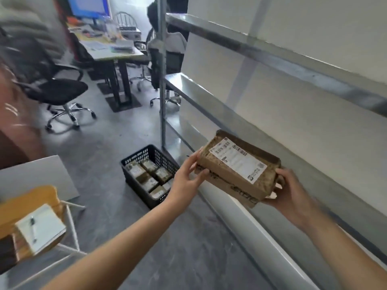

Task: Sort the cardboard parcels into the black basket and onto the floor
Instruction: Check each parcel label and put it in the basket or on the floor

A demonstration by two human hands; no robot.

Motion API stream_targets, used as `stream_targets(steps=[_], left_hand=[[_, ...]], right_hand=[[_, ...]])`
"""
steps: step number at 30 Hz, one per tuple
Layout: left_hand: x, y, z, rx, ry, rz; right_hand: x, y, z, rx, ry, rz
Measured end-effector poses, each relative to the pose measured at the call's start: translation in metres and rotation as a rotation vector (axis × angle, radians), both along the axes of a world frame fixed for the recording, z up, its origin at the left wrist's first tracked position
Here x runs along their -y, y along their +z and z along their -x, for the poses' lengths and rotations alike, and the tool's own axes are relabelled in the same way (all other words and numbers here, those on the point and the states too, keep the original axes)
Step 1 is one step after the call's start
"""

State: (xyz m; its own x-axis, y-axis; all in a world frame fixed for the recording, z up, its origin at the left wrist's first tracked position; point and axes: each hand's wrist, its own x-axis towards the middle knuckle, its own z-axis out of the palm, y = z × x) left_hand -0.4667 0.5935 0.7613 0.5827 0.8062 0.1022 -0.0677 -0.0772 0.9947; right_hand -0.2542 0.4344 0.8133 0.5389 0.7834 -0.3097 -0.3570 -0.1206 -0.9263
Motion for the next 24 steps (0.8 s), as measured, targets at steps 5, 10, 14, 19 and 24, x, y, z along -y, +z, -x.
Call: stream_targets(steps=[5, 10, 14, 19, 24], left_hand=[[-0.046, -0.01, 0.011, 0.009, 0.314, 0.024], [-0.097, -0.019, -0.001, -0.02, 0.545, 0.165], [-0.127, -0.021, -0.029, 0.057, 0.689, 0.275], [-0.156, -0.02, -0.076, 0.073, 0.673, 0.325], [-0.189, -0.034, -0.097, -0.035, 0.684, 0.34]], right_hand=[[-0.089, -0.012, 0.012, 0.018, 0.141, -0.007], [-0.171, -0.029, 0.016, -0.092, 0.219, -0.033], [-0.228, -0.037, 0.005, -0.127, 0.289, -0.067], [-0.28, -0.05, -0.024, -0.169, 0.454, -0.087], [-0.33, -0.056, -0.053, 0.056, 0.589, 0.014]])
